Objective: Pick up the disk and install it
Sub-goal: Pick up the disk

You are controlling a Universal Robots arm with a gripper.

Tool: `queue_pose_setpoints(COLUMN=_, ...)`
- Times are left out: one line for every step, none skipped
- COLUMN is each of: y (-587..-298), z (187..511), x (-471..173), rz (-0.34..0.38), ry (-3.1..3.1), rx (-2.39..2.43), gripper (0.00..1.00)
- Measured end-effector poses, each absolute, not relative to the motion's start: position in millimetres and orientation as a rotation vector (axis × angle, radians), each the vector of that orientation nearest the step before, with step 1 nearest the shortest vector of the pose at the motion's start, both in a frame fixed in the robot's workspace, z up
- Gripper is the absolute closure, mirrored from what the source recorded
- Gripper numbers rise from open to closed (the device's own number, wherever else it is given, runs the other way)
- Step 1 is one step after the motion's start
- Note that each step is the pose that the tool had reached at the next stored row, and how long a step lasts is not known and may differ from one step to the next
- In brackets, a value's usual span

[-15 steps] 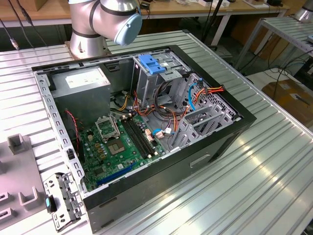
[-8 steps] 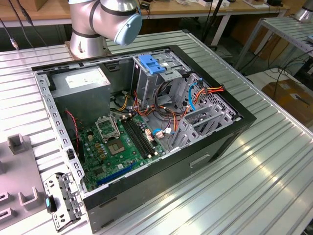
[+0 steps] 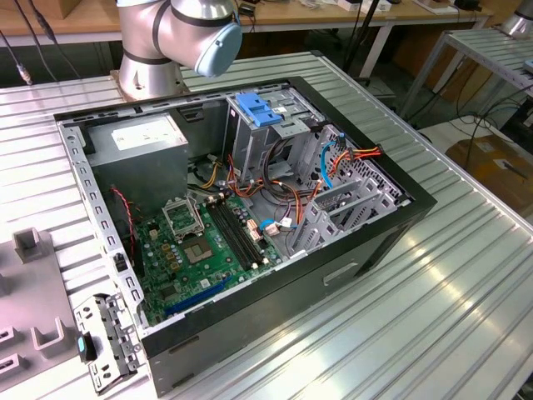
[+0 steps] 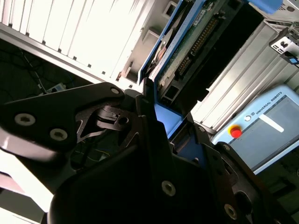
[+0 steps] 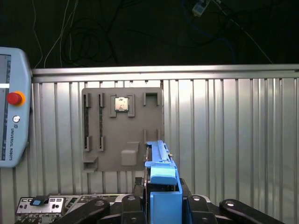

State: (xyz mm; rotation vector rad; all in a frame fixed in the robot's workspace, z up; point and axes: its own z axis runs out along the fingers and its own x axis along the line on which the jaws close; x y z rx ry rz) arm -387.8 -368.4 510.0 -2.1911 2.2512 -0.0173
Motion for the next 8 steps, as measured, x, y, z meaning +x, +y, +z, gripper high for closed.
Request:
queue_pose_setpoints(y=-371.3, z=510.0, x=-387.8, rz=-0.017, ry=2.251, rx=-2.191, gripper=0.63)
queue_pose_setpoints(y=-374.6, z=509.9, x=-387.8, rz=-0.017, ry=2.251, rx=-2.191, gripper=0.63)
queue_pose_setpoints(y=-378.8, z=509.8, x=-387.8, rz=-0.017, ry=2.251, rx=-2.191, gripper=0.63)
queue_pose_setpoints(y=-381.6, z=509.6, x=-387.4, rz=-0.017, ry=2.251, rx=-2.191, gripper=0.63)
queue_pose_setpoints(y=-384.9, z=509.4, x=-384.7, rz=-0.017, ry=2.251, rx=-2.191, gripper=0.63)
queue_pose_setpoints(y=-386.6, z=509.4, x=-376.5, rz=-0.017, ry=2.251, rx=-2.191, gripper=0.63)
queue_pose_setpoints(y=-387.0, z=509.3, x=-368.4, rz=-0.016, ry=2.252, rx=-2.192, gripper=0.63)
queue_pose_setpoints(y=-387.3, z=509.1, x=-358.9, rz=-0.014, ry=2.253, rx=-2.192, gripper=0.63)
